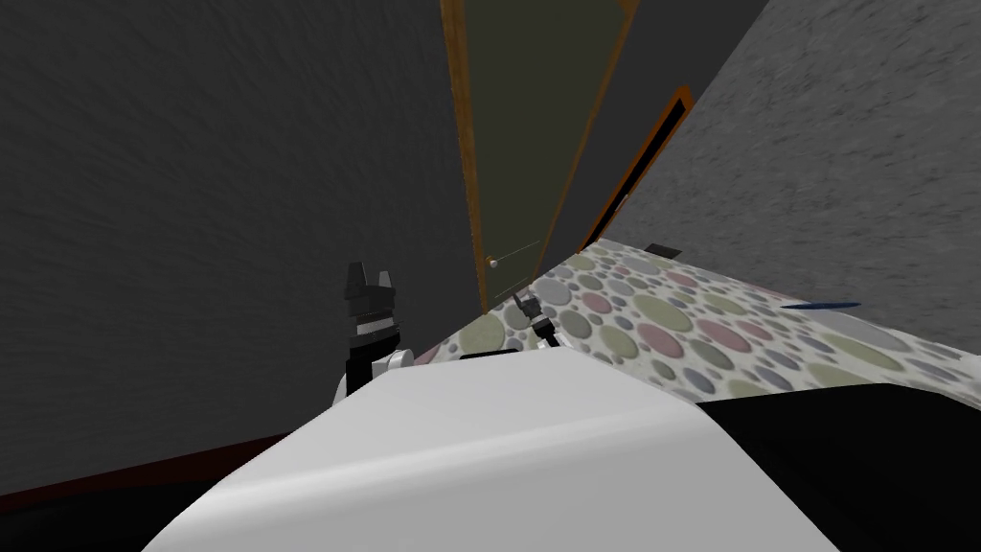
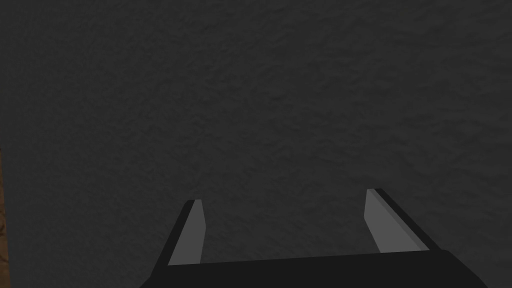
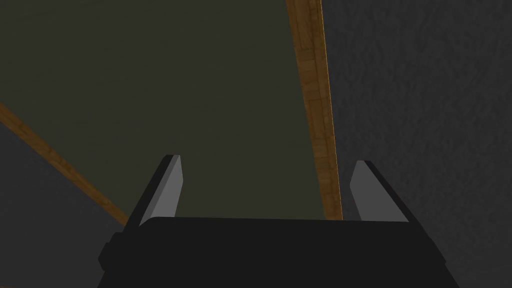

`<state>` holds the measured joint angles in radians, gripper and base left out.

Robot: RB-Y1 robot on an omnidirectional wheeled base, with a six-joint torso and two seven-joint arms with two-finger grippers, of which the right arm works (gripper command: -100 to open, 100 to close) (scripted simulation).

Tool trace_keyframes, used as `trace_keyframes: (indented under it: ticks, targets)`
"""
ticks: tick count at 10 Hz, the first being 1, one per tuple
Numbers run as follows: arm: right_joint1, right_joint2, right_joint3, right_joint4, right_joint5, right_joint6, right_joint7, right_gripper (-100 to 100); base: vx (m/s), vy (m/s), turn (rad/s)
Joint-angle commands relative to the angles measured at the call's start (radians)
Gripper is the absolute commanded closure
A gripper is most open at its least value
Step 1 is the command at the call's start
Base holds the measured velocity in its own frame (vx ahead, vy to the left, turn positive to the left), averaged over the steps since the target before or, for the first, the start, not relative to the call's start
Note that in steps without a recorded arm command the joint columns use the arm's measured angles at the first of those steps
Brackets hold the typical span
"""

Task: Pull the door open

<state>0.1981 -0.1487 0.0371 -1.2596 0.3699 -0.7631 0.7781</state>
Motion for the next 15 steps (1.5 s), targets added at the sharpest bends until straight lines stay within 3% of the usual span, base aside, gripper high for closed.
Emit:
trace_keyframes:
  ticks: [1,15]
  targets:
    - [-0.006,-0.004,0.003,0.029,0.012,-0.013,0.027,-100,0.071,-0.058,0.048]
    - [-0.084,-0.023,0.016,0.287,0.102,-0.112,0.224,-100,0.103,-0.038,0.044]
